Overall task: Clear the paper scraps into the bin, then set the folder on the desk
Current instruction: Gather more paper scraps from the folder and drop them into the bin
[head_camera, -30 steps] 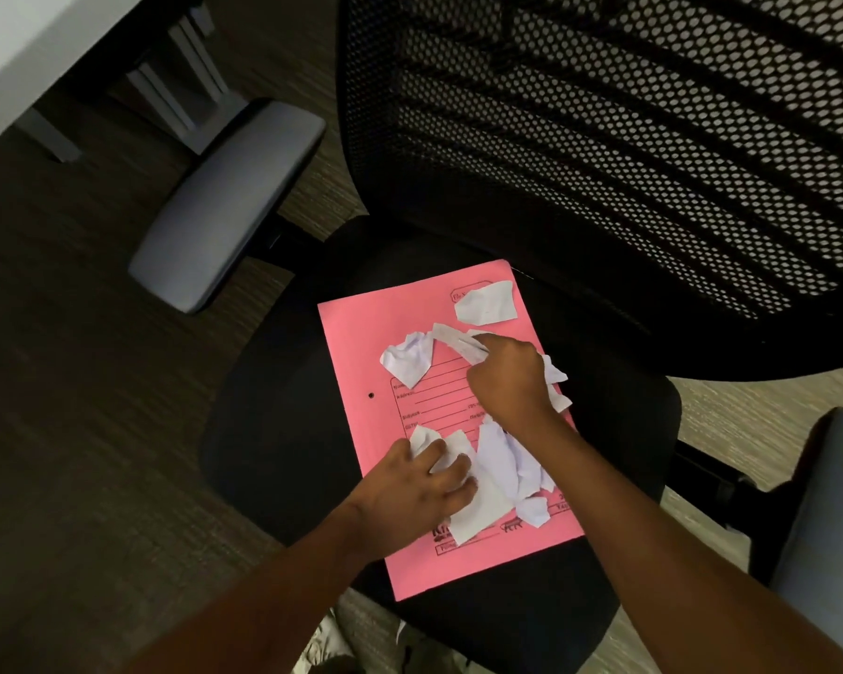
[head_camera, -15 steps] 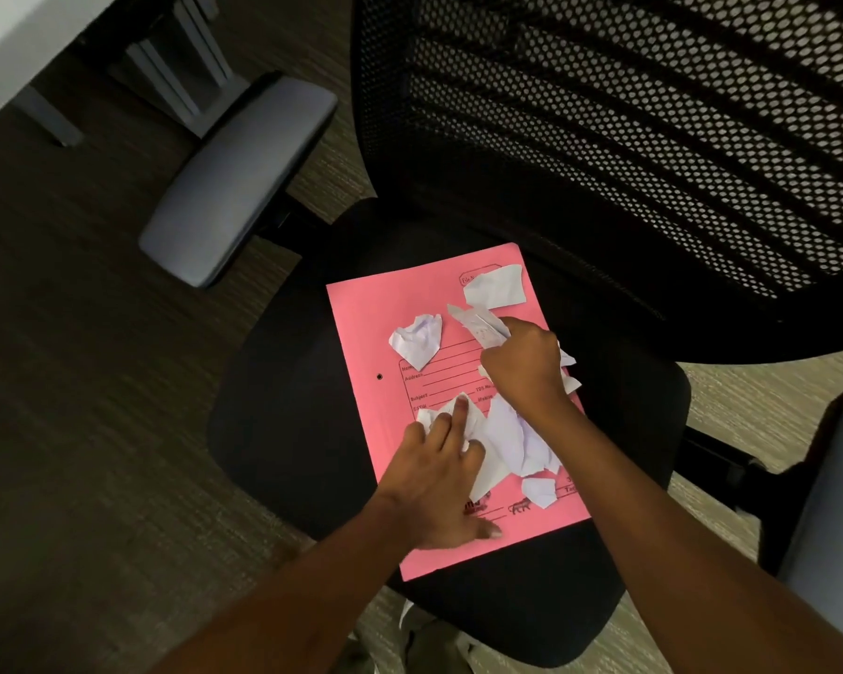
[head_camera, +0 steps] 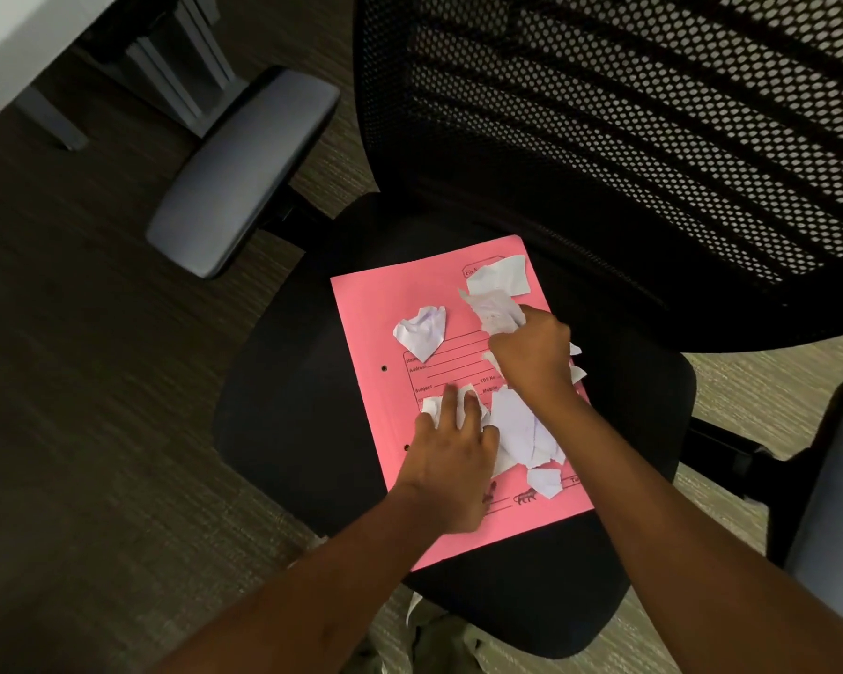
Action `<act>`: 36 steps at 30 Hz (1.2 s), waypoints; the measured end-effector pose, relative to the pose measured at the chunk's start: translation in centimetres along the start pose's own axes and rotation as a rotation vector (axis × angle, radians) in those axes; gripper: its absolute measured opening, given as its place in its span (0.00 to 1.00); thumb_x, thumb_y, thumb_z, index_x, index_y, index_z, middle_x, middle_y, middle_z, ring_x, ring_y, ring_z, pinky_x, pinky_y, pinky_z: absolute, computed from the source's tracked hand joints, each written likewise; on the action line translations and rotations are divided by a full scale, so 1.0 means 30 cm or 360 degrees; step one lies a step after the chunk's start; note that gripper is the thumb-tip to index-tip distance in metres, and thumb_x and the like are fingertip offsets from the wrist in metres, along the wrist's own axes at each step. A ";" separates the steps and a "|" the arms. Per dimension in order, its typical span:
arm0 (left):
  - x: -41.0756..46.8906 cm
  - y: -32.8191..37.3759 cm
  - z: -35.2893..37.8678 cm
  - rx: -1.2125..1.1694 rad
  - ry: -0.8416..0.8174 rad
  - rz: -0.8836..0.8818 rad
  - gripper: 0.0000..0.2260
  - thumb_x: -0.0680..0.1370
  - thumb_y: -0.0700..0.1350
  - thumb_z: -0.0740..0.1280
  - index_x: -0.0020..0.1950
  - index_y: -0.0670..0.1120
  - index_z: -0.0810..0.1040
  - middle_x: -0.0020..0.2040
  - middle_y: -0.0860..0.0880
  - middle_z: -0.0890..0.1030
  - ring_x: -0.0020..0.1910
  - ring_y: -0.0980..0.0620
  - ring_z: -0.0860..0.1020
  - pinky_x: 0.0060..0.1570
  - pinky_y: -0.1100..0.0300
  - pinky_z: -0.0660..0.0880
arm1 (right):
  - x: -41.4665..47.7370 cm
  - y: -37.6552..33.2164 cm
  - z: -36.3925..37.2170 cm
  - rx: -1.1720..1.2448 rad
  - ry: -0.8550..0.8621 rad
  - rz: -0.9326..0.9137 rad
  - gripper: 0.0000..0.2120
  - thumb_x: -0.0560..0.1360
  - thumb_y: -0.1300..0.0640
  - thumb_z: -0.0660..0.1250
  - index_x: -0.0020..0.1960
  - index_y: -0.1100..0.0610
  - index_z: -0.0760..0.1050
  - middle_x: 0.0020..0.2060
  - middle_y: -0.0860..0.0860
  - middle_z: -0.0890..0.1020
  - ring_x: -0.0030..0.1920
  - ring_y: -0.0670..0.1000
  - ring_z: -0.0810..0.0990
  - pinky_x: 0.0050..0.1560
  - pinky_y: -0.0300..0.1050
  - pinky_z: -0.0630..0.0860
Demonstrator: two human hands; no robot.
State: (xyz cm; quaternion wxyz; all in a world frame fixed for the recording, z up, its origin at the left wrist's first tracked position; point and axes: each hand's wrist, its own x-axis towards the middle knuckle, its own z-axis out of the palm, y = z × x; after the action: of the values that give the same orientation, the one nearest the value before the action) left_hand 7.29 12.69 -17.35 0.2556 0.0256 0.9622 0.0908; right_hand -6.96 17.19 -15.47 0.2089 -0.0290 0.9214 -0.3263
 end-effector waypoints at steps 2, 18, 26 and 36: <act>-0.003 0.021 0.007 0.0040 -0.0050 -0.0053 0.35 0.70 0.56 0.72 0.70 0.45 0.61 0.77 0.37 0.52 0.75 0.31 0.46 0.66 0.35 0.61 | 0.000 -0.002 -0.016 0.0144 0.0040 0.0119 0.05 0.72 0.62 0.69 0.42 0.58 0.73 0.33 0.50 0.75 0.40 0.56 0.81 0.40 0.46 0.78; -0.065 -0.015 0.002 0.0286 0.0118 0.0211 0.26 0.79 0.45 0.65 0.71 0.33 0.61 0.74 0.32 0.58 0.74 0.31 0.54 0.66 0.37 0.64 | -0.009 -0.056 -0.078 0.0561 0.0084 0.0424 0.16 0.70 0.59 0.73 0.52 0.53 0.69 0.47 0.53 0.78 0.45 0.54 0.82 0.47 0.55 0.82; -0.057 -0.027 -0.002 0.0282 0.0285 0.0324 0.15 0.72 0.43 0.74 0.53 0.35 0.78 0.76 0.35 0.52 0.67 0.31 0.69 0.56 0.43 0.76 | -0.025 -0.052 -0.059 0.0515 0.0060 0.0355 0.15 0.71 0.59 0.72 0.52 0.53 0.69 0.47 0.51 0.78 0.45 0.52 0.81 0.46 0.50 0.82; -0.015 -0.008 0.034 0.0273 0.0212 0.0245 0.26 0.70 0.46 0.76 0.64 0.37 0.75 0.73 0.38 0.65 0.65 0.32 0.71 0.58 0.43 0.74 | -0.041 -0.034 -0.057 0.0506 0.0038 0.0383 0.15 0.71 0.58 0.73 0.52 0.53 0.68 0.49 0.52 0.77 0.51 0.56 0.81 0.51 0.54 0.81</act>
State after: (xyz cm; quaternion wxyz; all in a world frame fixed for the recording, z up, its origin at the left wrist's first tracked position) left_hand 8.20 12.58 -18.04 0.1804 0.1151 0.9764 0.0292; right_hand -6.62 17.63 -13.21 0.2373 0.1185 0.8575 -0.4408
